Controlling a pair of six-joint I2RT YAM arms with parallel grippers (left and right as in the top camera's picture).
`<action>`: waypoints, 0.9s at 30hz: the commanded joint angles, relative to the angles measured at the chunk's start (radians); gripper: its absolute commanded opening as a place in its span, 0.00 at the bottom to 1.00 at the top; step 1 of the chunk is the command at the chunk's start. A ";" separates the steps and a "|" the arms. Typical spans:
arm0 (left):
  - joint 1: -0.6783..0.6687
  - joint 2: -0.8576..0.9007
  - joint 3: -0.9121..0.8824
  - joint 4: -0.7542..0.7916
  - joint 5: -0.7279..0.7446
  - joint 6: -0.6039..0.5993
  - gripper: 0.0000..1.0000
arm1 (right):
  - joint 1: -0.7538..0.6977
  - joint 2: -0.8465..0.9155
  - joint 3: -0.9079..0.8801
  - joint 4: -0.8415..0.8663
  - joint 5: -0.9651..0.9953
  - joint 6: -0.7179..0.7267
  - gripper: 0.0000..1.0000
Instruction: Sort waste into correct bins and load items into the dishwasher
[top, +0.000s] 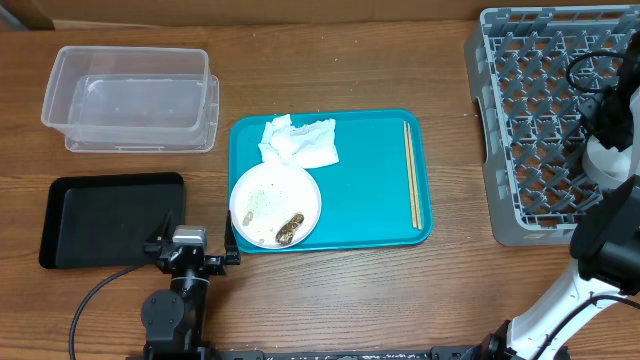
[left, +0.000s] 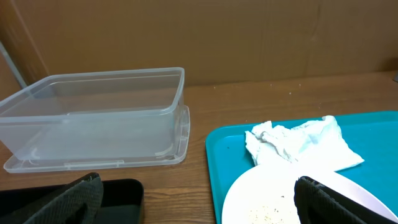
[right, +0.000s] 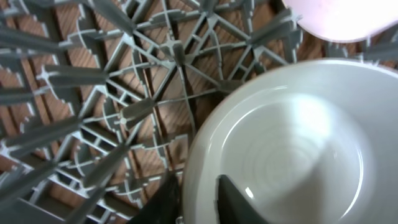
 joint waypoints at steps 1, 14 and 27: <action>0.008 -0.009 -0.005 0.000 0.004 0.009 1.00 | 0.000 0.004 -0.003 -0.005 -0.027 0.007 0.04; 0.008 -0.009 -0.005 0.000 0.004 0.009 1.00 | -0.136 -0.037 0.229 -0.019 -0.493 -0.121 0.04; 0.008 -0.009 -0.005 0.000 0.004 0.009 1.00 | -0.334 0.012 0.144 0.128 -1.234 -0.419 0.04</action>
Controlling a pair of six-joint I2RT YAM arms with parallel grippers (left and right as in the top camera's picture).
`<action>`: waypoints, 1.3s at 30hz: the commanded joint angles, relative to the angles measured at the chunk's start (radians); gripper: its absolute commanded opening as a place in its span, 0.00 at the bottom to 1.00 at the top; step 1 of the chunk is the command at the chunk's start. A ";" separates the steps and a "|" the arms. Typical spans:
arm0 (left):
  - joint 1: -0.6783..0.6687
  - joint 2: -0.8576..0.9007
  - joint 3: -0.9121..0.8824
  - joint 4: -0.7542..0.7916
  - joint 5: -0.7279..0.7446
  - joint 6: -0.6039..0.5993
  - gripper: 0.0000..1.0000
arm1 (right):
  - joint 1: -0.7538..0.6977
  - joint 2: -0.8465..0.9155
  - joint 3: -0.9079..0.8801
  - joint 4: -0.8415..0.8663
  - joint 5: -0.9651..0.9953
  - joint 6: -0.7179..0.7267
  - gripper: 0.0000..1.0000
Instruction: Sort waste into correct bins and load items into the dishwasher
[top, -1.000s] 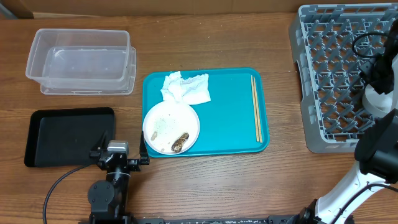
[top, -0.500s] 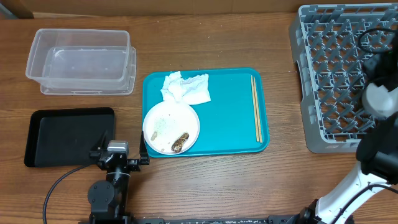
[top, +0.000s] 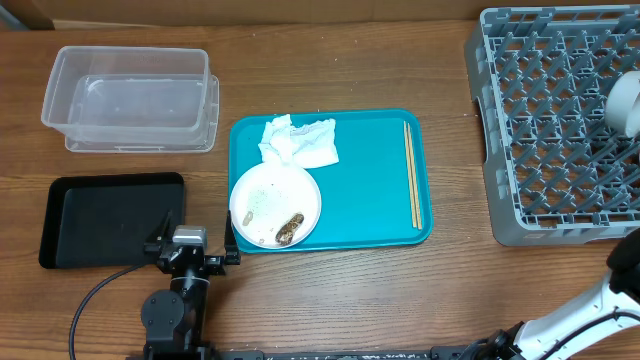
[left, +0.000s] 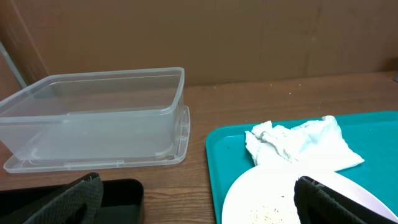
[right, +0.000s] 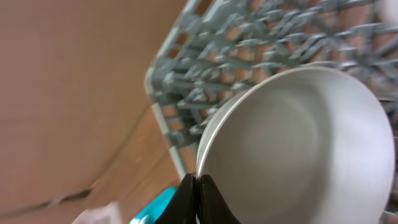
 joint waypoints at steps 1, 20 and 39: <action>0.008 -0.009 -0.005 0.000 0.004 0.009 1.00 | -0.011 0.025 -0.032 0.007 -0.242 -0.108 0.04; 0.008 -0.009 -0.005 0.000 0.004 0.009 1.00 | -0.101 0.079 -0.208 -0.006 -0.258 -0.163 0.04; 0.008 -0.009 -0.005 0.000 0.004 0.009 1.00 | -0.308 -0.103 -0.173 -0.108 -0.064 0.036 0.26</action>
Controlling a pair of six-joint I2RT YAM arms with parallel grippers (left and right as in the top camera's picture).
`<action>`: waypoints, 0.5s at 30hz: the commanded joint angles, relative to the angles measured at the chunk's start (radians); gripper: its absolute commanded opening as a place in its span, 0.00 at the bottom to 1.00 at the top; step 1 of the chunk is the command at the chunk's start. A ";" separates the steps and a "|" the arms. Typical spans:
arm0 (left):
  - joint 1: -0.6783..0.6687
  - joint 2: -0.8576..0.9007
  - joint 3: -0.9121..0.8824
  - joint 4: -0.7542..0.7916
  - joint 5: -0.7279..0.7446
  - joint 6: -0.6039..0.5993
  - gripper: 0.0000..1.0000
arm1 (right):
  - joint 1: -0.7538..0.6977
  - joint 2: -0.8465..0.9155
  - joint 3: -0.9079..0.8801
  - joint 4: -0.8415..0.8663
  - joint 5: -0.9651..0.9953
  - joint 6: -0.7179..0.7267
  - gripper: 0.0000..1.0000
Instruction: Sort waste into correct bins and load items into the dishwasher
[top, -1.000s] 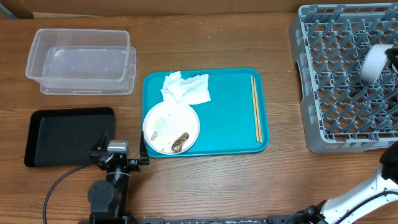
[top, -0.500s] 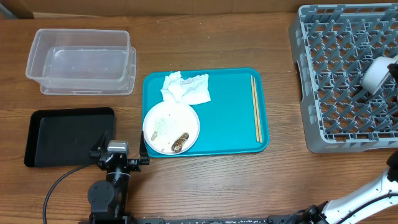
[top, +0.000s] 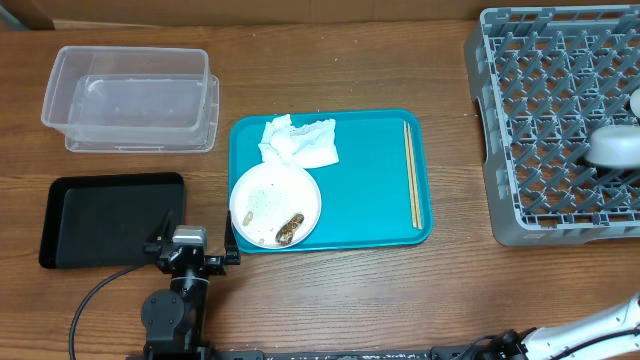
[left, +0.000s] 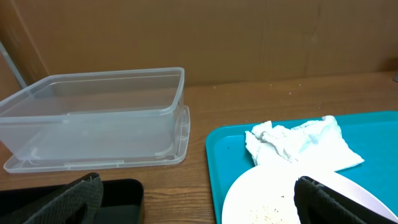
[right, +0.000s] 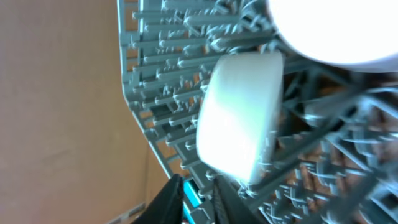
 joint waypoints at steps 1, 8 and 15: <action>0.008 -0.009 -0.005 0.000 0.004 0.009 1.00 | -0.003 -0.138 0.008 0.001 0.055 0.062 0.28; 0.008 -0.009 -0.005 0.000 0.004 0.009 1.00 | 0.029 -0.230 0.008 0.022 0.069 0.094 0.31; 0.008 -0.009 -0.005 0.000 0.004 0.009 1.00 | 0.163 -0.229 0.006 0.050 0.374 0.113 0.21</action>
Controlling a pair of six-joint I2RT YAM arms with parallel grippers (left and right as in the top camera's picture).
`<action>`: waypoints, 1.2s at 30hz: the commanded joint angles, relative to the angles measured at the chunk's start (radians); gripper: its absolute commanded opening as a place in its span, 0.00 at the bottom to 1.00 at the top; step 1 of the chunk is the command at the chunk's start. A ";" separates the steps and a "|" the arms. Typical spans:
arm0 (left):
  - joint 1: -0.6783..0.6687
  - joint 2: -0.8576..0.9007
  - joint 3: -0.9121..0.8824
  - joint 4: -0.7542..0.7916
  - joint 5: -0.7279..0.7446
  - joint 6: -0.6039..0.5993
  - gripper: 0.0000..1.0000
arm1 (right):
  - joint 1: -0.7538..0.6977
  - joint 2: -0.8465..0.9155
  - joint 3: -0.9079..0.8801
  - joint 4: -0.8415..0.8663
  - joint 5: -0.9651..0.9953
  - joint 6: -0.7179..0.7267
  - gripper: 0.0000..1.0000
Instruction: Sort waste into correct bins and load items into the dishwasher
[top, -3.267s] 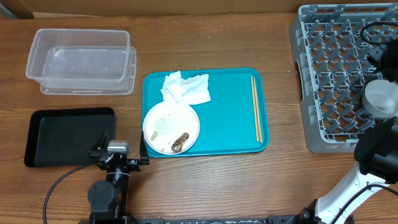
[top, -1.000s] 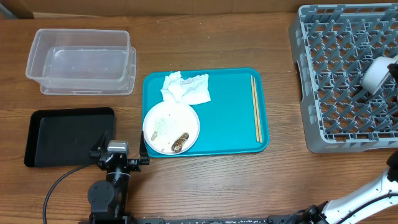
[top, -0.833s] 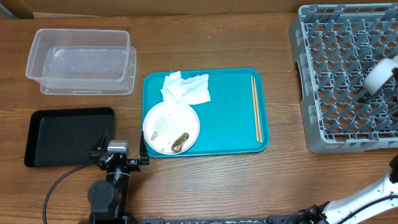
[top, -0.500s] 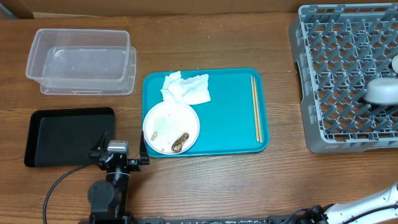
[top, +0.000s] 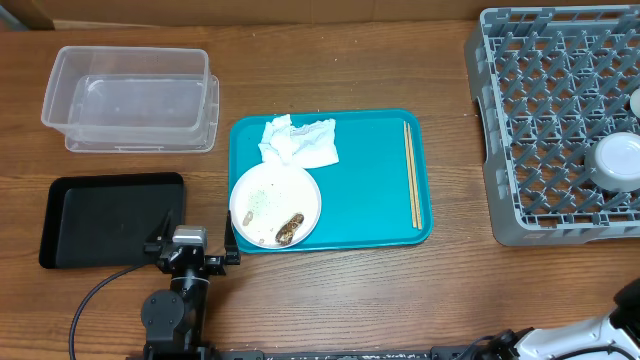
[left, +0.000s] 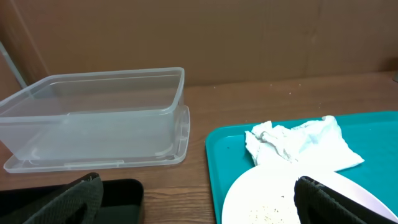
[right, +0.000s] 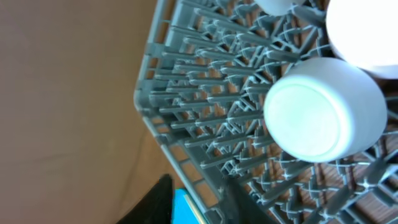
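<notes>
A white bowl (top: 617, 160) sits bottom up in the grey dish rack (top: 545, 120); the right wrist view shows the bowl (right: 323, 109) too. My right gripper (right: 196, 199) is open and empty, back from the bowl near the rack's corner. On the teal tray (top: 370, 200) lie a white plate (top: 275, 205) with food scraps, a crumpled napkin (top: 298, 142) and chopsticks (top: 411, 175). My left gripper (left: 199, 202) rests open at the table's front, the plate (left: 267, 199) just ahead.
A clear plastic bin (top: 130, 98) stands at the back left, a black tray (top: 105, 218) in front of it. Other white dishes (right: 367, 31) sit in the rack beside the bowl. The rack's wall rises at the right side of the table.
The bowl, lying on its side in the rack, now sits bottom up. My right gripper is farther from it, with its jaws wider apart. The left arm has not moved.
First my right gripper was shut on the bowl's rim above the rack. Then it still held the bowl, tilted, at the rack's right edge. Later the bowl lay on its side in the rack. Now it rests bottom up, free of the gripper.
</notes>
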 joint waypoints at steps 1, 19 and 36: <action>0.008 -0.009 -0.005 0.000 0.004 0.009 1.00 | 0.095 -0.007 0.003 0.012 0.321 0.051 0.16; 0.008 -0.009 -0.005 0.000 0.004 0.009 1.00 | 0.318 0.160 -0.113 0.146 0.932 0.229 0.04; 0.008 -0.009 -0.005 0.000 0.004 0.009 1.00 | 0.311 0.222 -0.113 0.177 1.017 0.226 0.04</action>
